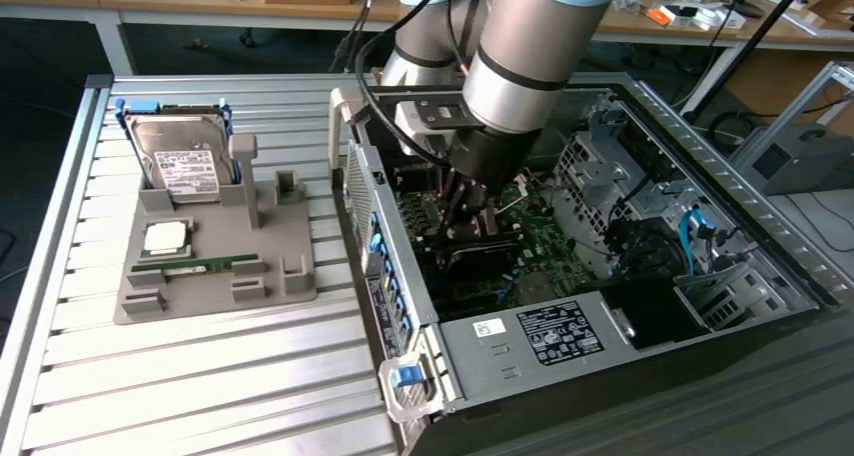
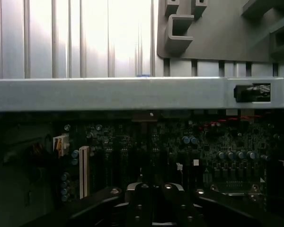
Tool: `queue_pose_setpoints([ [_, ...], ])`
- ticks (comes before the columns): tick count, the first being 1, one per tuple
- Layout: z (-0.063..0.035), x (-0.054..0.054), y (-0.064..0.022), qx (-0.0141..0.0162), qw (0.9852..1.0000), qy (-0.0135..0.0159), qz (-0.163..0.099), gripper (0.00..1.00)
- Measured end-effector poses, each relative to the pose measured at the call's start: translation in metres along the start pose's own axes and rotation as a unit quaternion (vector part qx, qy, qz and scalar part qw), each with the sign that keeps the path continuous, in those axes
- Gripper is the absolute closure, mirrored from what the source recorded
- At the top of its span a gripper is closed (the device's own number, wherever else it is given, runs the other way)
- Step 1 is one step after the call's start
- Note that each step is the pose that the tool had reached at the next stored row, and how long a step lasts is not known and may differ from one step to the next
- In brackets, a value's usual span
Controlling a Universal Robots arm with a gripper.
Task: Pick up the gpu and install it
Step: 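Press down on the gpu until it lock into place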
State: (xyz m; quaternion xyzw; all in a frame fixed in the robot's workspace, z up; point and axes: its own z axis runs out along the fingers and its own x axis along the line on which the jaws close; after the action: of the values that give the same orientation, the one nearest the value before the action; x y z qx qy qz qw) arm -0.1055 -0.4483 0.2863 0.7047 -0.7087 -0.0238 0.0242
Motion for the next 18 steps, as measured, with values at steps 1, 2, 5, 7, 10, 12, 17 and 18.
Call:
queue_pose_setpoints([
  [1, -0.0002, 0.000, -0.0038, -0.0001, 1.0000, 0.0000, 0.000, 0.89],
  [2, -0.0005, 0.000, -0.0086, -0.0002, 1.0000, 0.0000, 0.000, 0.89],
  [5, -0.0014, 0.000, -0.0240, -0.0005, 1.0000, 0.0000, 0.000, 0.89],
  [7, -0.0021, 0.000, -0.0377, -0.0008, 1.0000, 0.0000, 0.000, 0.89],
  [10, -0.0032, 0.000, -0.0617, -0.0016, 1.0000, 0.0000, 0.000, 0.89],
  [12, -0.0037, 0.000, -0.0715, -0.0019, 1.0000, 0.0000, 0.000, 0.89],
  [17, -0.0050, 0.000, -0.0952, -0.0024, 1.0000, 0.0000, 0.000, 0.89],
  [18, -0.0054, 0.000, -0.1024, -0.0025, 1.0000, 0.0000, 0.000, 0.89],
])
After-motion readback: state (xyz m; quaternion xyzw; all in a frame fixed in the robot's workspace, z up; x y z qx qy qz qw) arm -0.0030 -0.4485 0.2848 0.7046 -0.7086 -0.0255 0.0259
